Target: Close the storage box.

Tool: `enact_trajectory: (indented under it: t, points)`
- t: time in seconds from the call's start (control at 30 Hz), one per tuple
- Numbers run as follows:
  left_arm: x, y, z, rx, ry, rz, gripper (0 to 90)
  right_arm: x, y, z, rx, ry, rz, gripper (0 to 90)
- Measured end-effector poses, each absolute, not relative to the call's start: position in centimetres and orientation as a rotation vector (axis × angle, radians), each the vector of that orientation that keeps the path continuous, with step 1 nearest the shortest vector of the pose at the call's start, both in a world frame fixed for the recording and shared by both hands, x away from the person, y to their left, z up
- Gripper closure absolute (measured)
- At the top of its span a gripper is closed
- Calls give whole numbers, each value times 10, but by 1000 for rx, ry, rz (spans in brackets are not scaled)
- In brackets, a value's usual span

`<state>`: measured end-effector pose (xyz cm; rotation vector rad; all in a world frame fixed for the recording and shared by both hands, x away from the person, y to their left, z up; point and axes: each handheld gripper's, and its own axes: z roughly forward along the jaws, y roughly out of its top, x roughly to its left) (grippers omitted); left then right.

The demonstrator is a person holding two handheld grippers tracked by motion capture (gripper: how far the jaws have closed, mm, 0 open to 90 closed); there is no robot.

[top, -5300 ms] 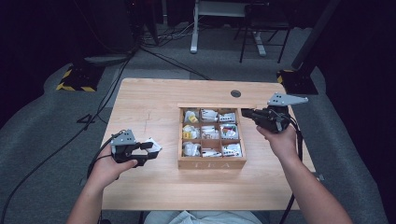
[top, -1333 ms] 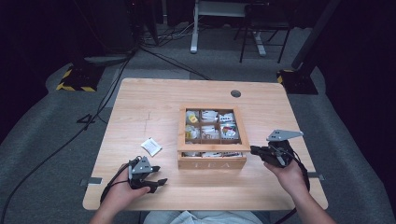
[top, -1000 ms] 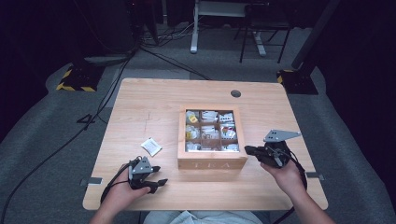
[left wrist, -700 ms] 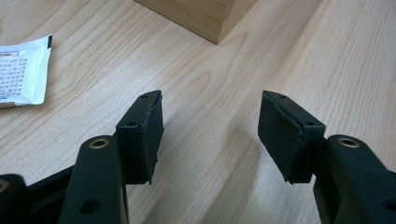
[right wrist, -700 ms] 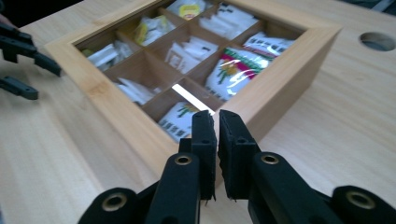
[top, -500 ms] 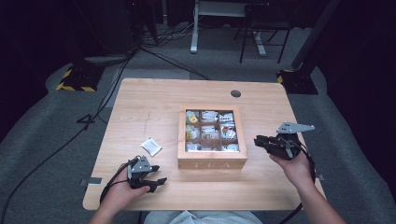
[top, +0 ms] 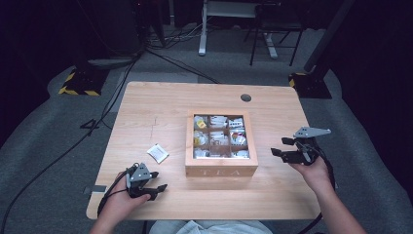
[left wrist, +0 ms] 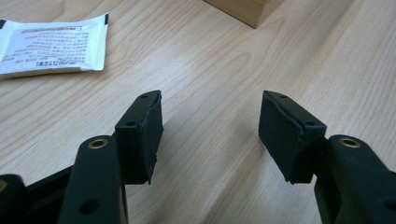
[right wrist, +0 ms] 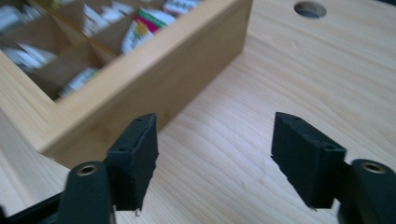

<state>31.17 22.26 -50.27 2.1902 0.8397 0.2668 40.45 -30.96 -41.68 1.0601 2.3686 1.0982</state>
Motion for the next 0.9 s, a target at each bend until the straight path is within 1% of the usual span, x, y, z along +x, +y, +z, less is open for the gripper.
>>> enact_trajectory:
  t: [0.1, 0.2, 0.43, 0.73, 0.9]
  points:
    - [313, 224, -503, 2186, 847, 266, 405, 407, -317, -424, 1053, 2383, 1041, 271]
    - [313, 226, -503, 2184, 856, 267, 404, 411, -327, -436, 1098, 2375, 1005, 198]
    - [314, 226, -503, 2179, 859, 265, 404, 416, -345, -457, 1184, 2368, 1003, 152]
    - [314, 226, -503, 2179, 862, 269, 402, 409, -351, -479, 1215, 2388, 981, 134]
    - [315, 226, -503, 2183, 859, 271, 399, 406, -351, -487, 1210, 2390, 960, 87]
